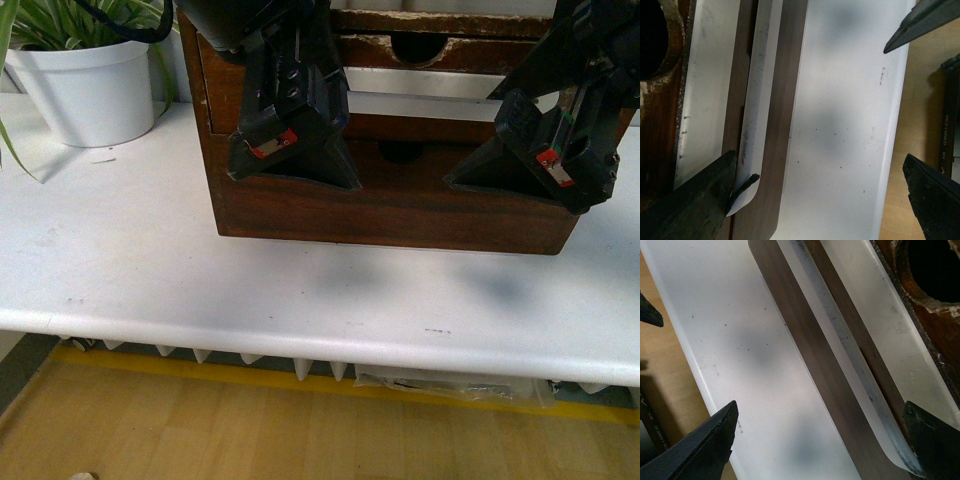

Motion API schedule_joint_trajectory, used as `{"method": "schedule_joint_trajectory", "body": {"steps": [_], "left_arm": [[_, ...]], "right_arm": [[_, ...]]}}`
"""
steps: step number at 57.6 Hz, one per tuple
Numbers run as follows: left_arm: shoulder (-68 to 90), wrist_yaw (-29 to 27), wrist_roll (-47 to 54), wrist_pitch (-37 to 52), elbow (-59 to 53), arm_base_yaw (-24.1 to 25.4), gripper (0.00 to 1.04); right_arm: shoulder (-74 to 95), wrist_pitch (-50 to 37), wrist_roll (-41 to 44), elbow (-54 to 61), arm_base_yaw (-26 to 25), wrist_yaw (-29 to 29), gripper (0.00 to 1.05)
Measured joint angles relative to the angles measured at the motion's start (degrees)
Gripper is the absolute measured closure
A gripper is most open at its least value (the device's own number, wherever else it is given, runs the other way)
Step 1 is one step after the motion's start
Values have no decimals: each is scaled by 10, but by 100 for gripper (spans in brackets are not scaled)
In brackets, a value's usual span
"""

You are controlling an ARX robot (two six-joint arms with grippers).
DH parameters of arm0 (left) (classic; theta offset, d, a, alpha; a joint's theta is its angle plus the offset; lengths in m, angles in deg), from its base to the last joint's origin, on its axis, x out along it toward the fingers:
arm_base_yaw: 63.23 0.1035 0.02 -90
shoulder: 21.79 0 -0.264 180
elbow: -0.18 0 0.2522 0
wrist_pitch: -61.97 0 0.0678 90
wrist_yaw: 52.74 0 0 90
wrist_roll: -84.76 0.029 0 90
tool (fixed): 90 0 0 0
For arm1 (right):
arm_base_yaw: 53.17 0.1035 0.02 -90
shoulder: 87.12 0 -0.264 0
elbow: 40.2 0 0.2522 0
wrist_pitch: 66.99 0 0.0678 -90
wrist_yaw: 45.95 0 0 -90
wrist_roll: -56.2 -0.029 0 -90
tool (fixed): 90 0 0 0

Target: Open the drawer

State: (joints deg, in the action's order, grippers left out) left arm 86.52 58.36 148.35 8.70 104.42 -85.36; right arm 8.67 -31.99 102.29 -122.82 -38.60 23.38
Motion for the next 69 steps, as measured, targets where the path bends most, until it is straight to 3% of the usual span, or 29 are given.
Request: {"method": "schedule_joint_trajectory", "body": {"steps": [23,52,62,69], "left_arm": [[-30,2,53,-74,-15,-5,6],[-144,14,99,-99,-149,-28,6],[-184,28,75,-43,-195,-28,6],[-232,75,31,30,-233,-22,6]], "right_arm": [[-9,66,52,1,13,-29,9],[-109,135,65,85,62,-38,9],[-137,99,57,110,64,-43,9],[-185,61,34,145,56,-60,9]]}}
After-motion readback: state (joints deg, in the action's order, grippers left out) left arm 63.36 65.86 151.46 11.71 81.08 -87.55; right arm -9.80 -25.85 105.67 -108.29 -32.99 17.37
